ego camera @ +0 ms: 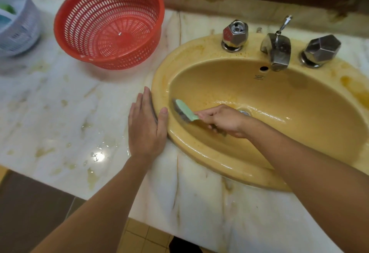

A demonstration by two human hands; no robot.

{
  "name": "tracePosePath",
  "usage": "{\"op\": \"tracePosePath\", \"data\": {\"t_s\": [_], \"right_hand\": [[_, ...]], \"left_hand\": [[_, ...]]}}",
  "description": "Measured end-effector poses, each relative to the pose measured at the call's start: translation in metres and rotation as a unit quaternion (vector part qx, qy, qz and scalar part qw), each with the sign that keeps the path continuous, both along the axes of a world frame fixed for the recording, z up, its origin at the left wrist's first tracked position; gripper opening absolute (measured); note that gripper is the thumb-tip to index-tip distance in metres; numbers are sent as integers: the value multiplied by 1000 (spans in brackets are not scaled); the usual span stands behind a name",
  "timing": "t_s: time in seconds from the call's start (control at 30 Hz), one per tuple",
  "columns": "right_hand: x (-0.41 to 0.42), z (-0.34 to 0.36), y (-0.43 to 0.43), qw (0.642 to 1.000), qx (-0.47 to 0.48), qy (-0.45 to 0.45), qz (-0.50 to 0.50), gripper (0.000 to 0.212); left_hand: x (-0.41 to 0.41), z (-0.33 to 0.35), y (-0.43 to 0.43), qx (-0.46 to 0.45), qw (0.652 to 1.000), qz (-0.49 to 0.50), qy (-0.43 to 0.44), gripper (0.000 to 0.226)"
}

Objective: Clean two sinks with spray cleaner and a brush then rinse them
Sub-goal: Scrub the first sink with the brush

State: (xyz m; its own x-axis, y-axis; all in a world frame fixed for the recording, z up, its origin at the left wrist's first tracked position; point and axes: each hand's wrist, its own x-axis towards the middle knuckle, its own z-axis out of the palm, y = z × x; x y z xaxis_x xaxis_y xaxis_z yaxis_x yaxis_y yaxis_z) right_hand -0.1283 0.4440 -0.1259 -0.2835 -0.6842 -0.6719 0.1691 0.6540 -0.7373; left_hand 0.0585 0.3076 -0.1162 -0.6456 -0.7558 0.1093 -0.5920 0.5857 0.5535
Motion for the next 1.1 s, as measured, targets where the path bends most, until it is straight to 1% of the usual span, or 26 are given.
{"op": "tracePosePath", "data": {"t_s": [0.03,0.07,0.1,0.13,0.2,0.23,0.27,0.37,0.4,0.43,0.53,0.57,0.6,0.63,0.7,0.73,0.77,0.8,0.83,0.87,0.9,0.93,0.97,1.03,1.07,1.1], "right_hand": [[-6,-5,0,993,40,109,-14,19],[-10,-10,0,981,66,176,-46,19],[-10,-12,0,980,59,175,-71,20],[-7,-10,-1,989,25,126,-72,20],[5,1,-9,998,-51,-22,-37,24],[8,6,-13,996,-70,-46,-26,26],[7,5,-16,996,-73,-28,-35,26],[0,-10,-20,980,-38,142,-137,25],[-1,-15,-18,975,-36,161,-147,26],[-1,-15,-16,981,-43,141,-130,26],[2,-9,-9,997,-57,-38,-26,27],[-2,-9,-6,998,-42,-41,-9,26],[-9,-11,-3,1000,-18,1,-7,25],[-18,-13,-1,997,11,71,-22,24],[-37,-25,7,968,74,222,-89,26],[-45,-29,11,947,95,281,-122,26],[-49,-31,15,933,96,323,-125,25],[-51,-33,18,938,80,325,-86,24],[-51,-33,20,955,61,291,-18,24],[-49,-32,20,969,54,233,68,24],[-45,-26,19,973,64,171,143,24],[-44,-21,17,969,75,147,184,24],[-47,-20,13,966,79,162,183,23],[-57,-25,7,944,91,306,79,24],[-60,-28,8,931,96,351,42,24],[-60,-29,10,932,95,345,53,24]], "left_hand": [[1,0,0,0,1000,-1,0,70],[1,-1,0,1,1000,-1,0,70],[1,-1,0,3,1000,-2,1,69],[0,-1,-1,4,1000,-3,2,69],[0,-2,-1,2,1000,-3,1,69],[-1,-2,-1,1,1000,-3,0,69],[-1,-2,-1,1,1000,-3,-2,70],[-1,-2,-1,2,1000,0,-8,71],[-1,-2,-1,2,1000,1,-10,71],[-1,-3,-1,1,1000,2,-11,72],[-1,-3,-1,1,1000,5,-18,73],[-1,-4,-1,1,1000,5,-20,73],[-1,-4,-1,0,1000,5,-23,74],[-1,-3,-1,-2,1000,6,-26,74],[-1,-3,-1,-3,1000,8,-28,74],[-1,-2,-1,-3,1000,10,-29,74],[-1,-2,-1,-2,999,11,-30,74],[-1,-3,-1,-2,999,11,-31,74],[-1,-3,-1,-2,999,10,-31,74],[-1,-3,-1,-2,999,10,-32,74],[0,-3,-1,-3,999,11,-33,73],[0,-3,-1,-3,999,13,-33,73],[-1,-2,-1,-2,999,14,-34,73],[-1,-1,0,-3,999,13,-33,72],[-1,-1,0,-4,999,13,-32,72],[-1,-1,0,-5,999,13,-33,72]]}}
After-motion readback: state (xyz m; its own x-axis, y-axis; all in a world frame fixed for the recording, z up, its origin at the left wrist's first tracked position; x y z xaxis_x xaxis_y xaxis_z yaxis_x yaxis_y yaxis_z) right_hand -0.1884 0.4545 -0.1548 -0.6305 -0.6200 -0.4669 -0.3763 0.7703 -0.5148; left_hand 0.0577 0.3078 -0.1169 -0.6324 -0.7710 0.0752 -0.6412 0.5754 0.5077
